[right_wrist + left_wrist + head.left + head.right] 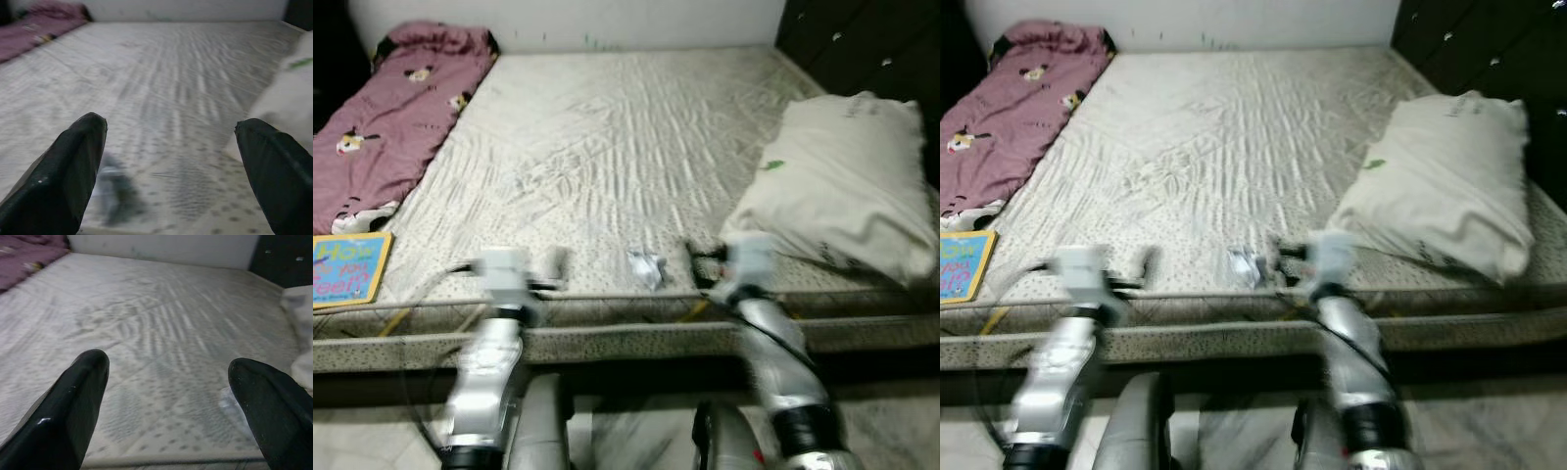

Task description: Clean up the room

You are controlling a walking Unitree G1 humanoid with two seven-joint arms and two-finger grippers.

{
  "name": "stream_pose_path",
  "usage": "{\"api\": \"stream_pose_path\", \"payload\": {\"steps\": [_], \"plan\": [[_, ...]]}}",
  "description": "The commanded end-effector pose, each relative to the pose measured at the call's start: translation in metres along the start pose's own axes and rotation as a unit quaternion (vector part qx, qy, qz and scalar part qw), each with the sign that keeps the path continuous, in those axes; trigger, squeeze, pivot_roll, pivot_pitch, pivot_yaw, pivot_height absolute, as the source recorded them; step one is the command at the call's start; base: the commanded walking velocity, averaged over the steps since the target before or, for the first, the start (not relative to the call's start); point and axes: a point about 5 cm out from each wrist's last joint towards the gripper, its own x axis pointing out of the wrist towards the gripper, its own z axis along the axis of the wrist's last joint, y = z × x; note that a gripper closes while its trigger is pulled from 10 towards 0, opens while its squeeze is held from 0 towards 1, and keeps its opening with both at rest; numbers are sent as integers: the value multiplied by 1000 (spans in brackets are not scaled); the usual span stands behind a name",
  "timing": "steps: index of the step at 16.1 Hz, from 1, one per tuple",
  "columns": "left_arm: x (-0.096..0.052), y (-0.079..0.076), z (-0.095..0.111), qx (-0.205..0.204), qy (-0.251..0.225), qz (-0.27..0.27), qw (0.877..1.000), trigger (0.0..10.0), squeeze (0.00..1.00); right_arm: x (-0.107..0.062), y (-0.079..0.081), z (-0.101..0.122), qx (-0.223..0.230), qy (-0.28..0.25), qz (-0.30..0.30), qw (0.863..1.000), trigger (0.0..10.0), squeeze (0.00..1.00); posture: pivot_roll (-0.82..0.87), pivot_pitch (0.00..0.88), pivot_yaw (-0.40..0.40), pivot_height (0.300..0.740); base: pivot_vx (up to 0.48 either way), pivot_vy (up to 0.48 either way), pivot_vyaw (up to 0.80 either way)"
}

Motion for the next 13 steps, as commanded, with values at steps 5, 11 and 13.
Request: {"api": "stream_pose_path", "payload": {"steps": [5, 11, 13], "plan": [[0, 14, 0, 16, 11, 23, 1000, 10000, 0, 5, 18, 6, 5, -13, 29, 999, 10000, 0, 69, 0, 8, 546, 124, 0, 0], [0, 15, 0, 13, 15, 27, 999, 10000, 0, 5, 19, 3, 9, -3, 36, 999, 10000, 0, 71, 6, 9, 516, 0, 0, 0], [0, 16, 0, 20, 21, 33, 999, 10000, 0, 6, 22, -4, -2, 21, 54, 998, 10000, 0, 72, 10, 11, 516, 0, 0, 0]]}}
